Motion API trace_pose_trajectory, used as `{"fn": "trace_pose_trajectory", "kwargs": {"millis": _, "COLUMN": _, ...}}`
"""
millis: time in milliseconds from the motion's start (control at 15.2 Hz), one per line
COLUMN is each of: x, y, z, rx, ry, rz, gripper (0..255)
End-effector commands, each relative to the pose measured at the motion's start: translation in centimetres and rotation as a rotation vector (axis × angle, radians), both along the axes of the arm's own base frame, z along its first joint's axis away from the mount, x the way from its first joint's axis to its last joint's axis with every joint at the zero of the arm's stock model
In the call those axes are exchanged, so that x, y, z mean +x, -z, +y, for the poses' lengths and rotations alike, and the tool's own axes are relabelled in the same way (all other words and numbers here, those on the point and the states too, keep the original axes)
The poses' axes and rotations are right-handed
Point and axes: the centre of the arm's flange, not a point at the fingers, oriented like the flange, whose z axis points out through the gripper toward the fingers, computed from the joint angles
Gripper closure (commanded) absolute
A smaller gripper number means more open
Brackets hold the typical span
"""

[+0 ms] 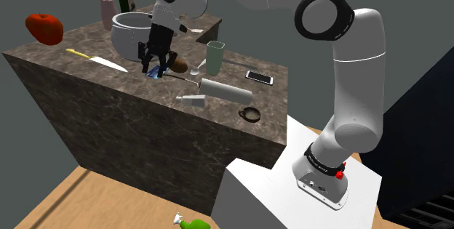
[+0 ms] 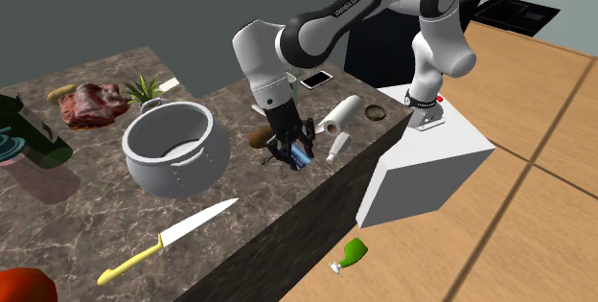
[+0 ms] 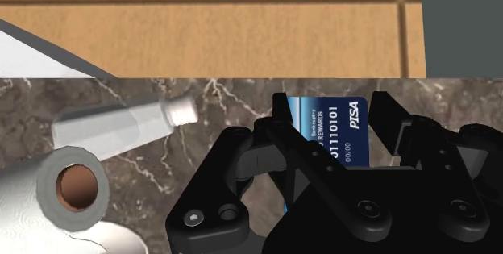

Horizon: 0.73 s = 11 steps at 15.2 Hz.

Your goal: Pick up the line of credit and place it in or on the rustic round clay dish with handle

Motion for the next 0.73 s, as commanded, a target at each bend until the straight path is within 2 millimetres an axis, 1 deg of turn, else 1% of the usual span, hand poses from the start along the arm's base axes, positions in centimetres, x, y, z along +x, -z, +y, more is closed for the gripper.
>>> {"fn": "trace_pose_trajectory", "kwargs": {"millis": 0, "x": 0.0, "y": -1.1, "z": 0.0, "rx": 0.0, "ry": 0.0, "rz": 0.0, "gripper": 255}}
{"fn": "trace_pose_trajectory", "kwargs": {"millis": 330, "x": 0.0, "y": -3.7, "z": 0.0, "rx": 0.0, "ry": 0.0, "rz": 0.0, "gripper": 255}}
{"fn": "trace_pose_trajectory", "kwargs": {"millis": 660, "x": -5.8, "y": -4.0, "z": -3.1, "rx": 0.0, "ry": 0.0, "rz": 0.0, "gripper": 255}}
